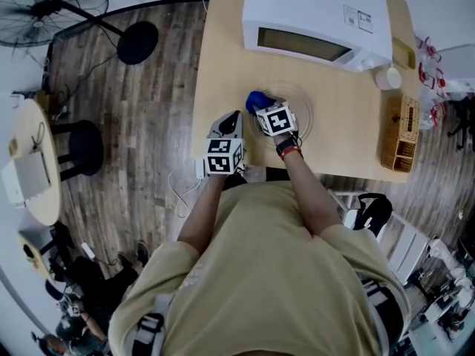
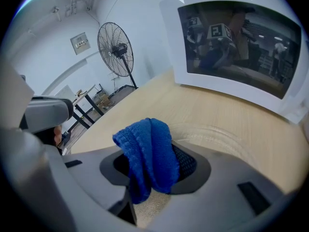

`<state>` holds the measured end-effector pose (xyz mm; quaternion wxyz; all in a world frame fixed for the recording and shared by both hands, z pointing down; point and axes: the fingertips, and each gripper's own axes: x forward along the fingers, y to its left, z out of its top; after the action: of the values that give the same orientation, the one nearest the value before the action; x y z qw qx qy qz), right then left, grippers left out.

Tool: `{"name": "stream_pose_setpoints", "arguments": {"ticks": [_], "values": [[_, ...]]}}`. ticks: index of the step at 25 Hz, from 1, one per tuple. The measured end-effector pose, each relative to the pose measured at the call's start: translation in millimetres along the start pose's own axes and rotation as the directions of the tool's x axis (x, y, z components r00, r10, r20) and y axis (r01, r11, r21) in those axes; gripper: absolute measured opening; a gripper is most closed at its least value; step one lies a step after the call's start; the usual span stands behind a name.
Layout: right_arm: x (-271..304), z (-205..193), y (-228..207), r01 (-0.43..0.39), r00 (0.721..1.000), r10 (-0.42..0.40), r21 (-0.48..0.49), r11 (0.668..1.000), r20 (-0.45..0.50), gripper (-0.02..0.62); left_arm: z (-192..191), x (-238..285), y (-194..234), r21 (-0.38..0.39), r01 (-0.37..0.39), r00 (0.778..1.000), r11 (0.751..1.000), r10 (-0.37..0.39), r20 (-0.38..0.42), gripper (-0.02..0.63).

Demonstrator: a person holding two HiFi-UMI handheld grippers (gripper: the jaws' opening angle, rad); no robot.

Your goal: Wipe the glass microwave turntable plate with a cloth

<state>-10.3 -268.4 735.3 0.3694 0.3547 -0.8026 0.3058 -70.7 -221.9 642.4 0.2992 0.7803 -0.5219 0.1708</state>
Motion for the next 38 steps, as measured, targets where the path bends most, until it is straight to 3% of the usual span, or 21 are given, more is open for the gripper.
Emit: {"name": "stream_pose_setpoints", "arguments": {"ticks": [19,38], "values": [[-22.4,-16.2,-36.1,0.054,0.998,-0.057,0.093,0.994,0.031,0.181,-7.5,6.4,-18.8,0.042,0.027,0.999,0.999,-0.025,-0.026,0.019],[-56.8,-44.2,-88.0,0.15,0.985,-0.164,0.207,0.967,0.051,0.184,-17.3,18.2,-47.5,0.098,0.09,0.994,0.991,-0.084,-0.064,0.019]]}}
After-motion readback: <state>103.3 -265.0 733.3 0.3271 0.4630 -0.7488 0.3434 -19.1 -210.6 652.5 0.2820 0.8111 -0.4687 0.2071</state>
